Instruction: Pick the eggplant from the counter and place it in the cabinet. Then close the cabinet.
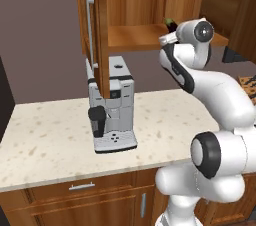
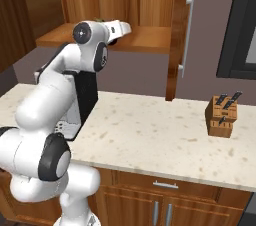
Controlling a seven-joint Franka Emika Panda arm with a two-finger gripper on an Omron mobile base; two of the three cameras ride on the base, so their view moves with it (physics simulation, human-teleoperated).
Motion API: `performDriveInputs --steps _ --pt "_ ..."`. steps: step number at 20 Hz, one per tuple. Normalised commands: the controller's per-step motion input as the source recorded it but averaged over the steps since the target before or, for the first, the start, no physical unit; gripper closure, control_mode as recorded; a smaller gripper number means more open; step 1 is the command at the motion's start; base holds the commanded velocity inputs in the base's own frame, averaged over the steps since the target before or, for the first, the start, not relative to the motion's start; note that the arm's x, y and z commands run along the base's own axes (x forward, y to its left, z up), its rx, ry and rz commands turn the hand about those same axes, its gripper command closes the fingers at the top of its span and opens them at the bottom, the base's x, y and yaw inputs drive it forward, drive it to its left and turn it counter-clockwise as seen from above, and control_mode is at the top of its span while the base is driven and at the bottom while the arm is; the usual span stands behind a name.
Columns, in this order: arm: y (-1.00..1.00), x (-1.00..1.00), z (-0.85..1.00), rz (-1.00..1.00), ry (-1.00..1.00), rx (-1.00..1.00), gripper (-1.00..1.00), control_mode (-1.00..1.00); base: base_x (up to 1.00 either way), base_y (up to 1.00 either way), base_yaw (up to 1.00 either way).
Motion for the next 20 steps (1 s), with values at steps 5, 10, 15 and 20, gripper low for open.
performDriveInputs --steps 5,10,15,20 --pt "0.00 0.95 0.00 0.00 0.06 0.00 1.00 -1.00 0.00 0.00 0.00" --pt "-0.02 0.82 0.00 0.00 0.05 0.00 1.00 -1.00 0.00 0.00 0.00" --pt "-0.04 0.69 -0.06 0.00 0.03 0.00 1.00 -1.00 0.00 0.00 0.00" --pt "-0.03 0.13 -0.11 0.00 0.00 0.00 -1.00 -1.00 0.00 0.00 0.00"
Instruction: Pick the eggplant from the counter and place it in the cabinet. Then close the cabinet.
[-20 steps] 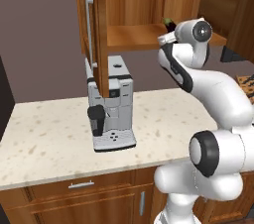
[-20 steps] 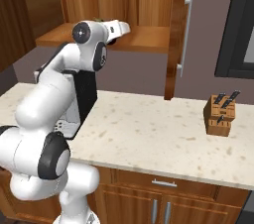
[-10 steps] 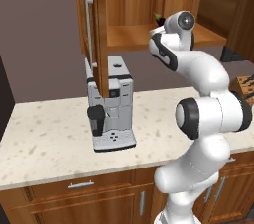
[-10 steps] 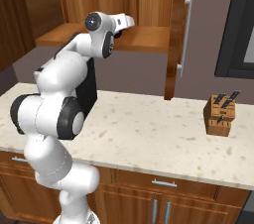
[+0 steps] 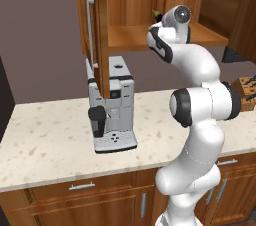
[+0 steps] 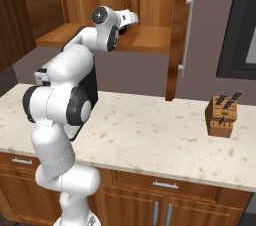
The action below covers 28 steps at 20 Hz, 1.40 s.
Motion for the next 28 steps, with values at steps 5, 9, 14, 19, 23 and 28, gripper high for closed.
performDriveInputs --steps 5,9,14,19,23,28 --pt "-0.06 -0.05 -0.12 0.00 -0.03 0.02 -1.00 -1.00 0.00 0.00 0.00" --pt "0.00 -0.19 -0.14 0.00 -0.12 0.00 -1.00 -1.00 0.00 0.00 0.00" --pt "-0.11 -0.92 0.11 -0.03 -0.17 0.06 -1.00 -1.00 0.00 0.00 0.00" --pt "-0.10 -1.00 0.42 -0.06 -0.02 0.05 -1.00 -1.00 0.00 0.00 0.00" --pt "-0.10 -1.00 0.45 -0.06 0.03 0.07 -1.00 -1.00 0.00 0.00 0.00" --pt "-0.17 -1.00 0.57 -0.08 0.13 0.08 -1.00 -1.00 0.00 0.00 0.00"
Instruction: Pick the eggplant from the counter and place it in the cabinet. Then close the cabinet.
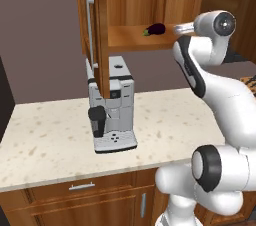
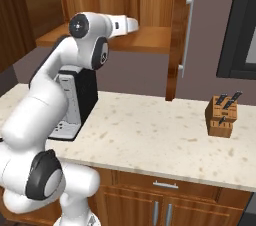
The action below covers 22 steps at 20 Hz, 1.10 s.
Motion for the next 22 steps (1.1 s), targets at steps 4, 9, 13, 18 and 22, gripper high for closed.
performDriveInputs --steps 4,9,13,18,22 --pt "-0.02 -1.00 0.13 -0.05 0.13 0.06 -1.00 -1.00 0.00 0.00 0.00" --pt "-0.02 -1.00 0.00 -0.03 0.11 0.07 -1.00 -1.00 0.00 0.00 0.00" --pt "-0.17 -1.00 0.00 -0.02 0.02 0.13 -1.00 -1.00 0.00 0.00 0.00" --pt "-0.25 -1.00 0.00 -0.02 0.00 0.23 -1.00 -1.00 0.00 0.00 0.00" --pt "-0.19 -1.00 0.00 -0.10 -0.10 0.21 -1.00 -1.00 0.00 0.00 0.00"
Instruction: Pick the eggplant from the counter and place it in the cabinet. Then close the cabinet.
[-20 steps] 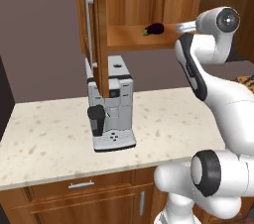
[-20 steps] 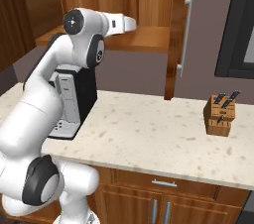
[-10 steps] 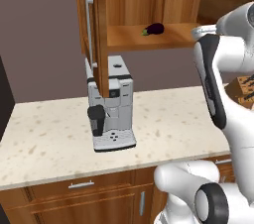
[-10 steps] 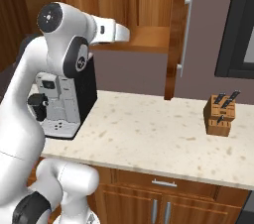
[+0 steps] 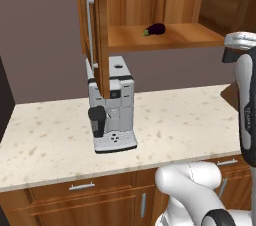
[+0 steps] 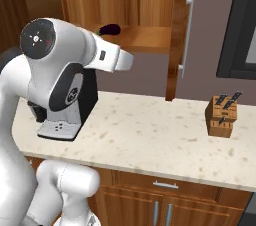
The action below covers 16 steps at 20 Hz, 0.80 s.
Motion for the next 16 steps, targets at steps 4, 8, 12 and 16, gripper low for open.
performDriveInputs --steps 4,8,12,16 --pt "-0.33 -1.00 0.00 -0.16 -0.11 0.26 -1.00 -1.00 0.00 0.00 0.00" --pt "-0.54 -1.00 0.00 -0.19 -0.09 0.29 -1.00 -1.00 0.00 0.00 0.00" --pt "-0.53 -1.00 0.00 -0.16 -0.10 0.28 -1.00 -1.00 0.00 0.00 0.00" --pt "-0.50 -0.70 0.00 -0.14 -0.05 0.30 -1.00 -1.00 0.00 0.00 0.00"
